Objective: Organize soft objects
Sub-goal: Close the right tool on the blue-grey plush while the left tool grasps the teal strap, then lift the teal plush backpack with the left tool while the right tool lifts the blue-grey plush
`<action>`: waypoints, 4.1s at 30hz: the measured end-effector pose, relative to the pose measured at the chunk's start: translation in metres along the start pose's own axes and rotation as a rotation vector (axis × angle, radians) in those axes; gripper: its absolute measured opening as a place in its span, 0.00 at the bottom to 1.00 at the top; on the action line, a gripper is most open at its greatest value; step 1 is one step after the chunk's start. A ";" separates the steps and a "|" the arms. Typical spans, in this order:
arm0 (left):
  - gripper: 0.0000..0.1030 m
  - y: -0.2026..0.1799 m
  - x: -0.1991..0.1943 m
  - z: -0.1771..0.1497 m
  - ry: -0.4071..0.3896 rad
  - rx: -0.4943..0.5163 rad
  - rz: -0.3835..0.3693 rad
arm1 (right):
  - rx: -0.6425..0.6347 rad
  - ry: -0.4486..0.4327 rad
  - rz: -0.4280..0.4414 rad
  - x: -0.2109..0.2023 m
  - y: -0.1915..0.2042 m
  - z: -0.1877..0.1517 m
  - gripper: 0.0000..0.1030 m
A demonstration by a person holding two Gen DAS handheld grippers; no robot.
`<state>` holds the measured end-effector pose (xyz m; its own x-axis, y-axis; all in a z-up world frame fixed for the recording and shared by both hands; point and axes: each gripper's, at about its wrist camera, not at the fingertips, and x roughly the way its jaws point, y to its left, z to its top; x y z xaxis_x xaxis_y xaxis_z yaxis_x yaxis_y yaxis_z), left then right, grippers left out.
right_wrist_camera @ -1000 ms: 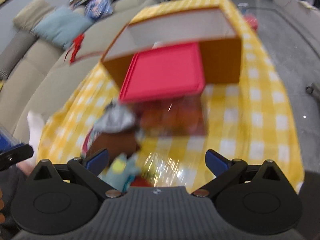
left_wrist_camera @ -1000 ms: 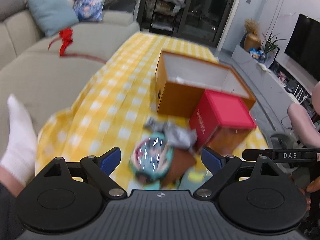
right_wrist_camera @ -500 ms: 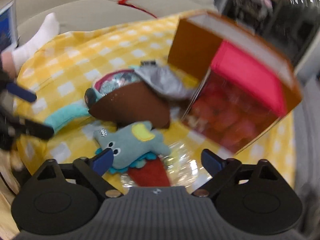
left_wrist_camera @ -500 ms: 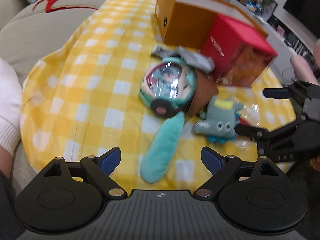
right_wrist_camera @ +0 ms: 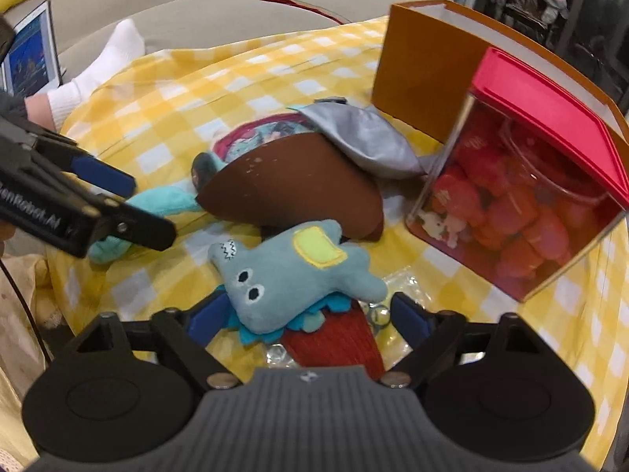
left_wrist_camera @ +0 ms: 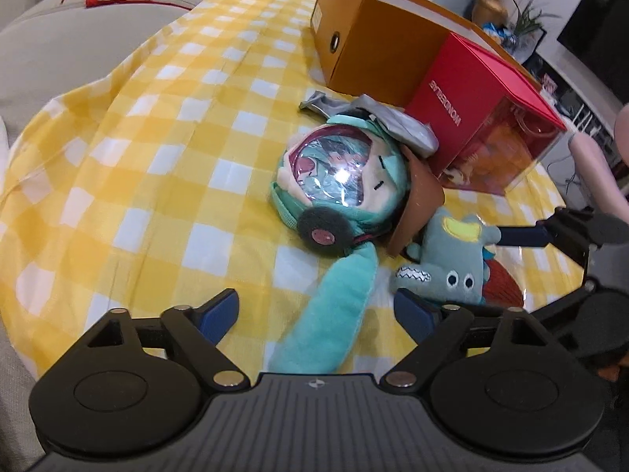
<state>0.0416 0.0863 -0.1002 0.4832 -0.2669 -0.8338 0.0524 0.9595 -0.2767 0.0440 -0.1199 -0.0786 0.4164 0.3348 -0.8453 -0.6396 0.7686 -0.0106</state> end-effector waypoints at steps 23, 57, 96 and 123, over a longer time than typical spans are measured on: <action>0.09 -0.011 -0.043 -0.002 -0.081 -0.061 -0.055 | 0.252 -0.073 0.043 -0.038 -0.042 0.005 0.32; 0.09 -0.017 -0.103 0.017 -0.264 -0.066 -0.091 | 0.078 -0.041 0.006 -0.007 -0.011 0.002 0.49; 1.00 -0.039 0.035 0.010 -0.100 0.320 0.173 | 0.076 -0.036 -0.010 0.007 -0.010 0.009 0.61; 0.98 -0.020 -0.028 0.041 -0.054 0.112 0.181 | 0.401 -0.156 0.077 -0.051 -0.065 0.007 0.55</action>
<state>0.0624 0.0780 -0.0518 0.5394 -0.0866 -0.8376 0.0553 0.9962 -0.0674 0.0687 -0.1833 -0.0312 0.4898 0.4539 -0.7443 -0.3841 0.8788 0.2832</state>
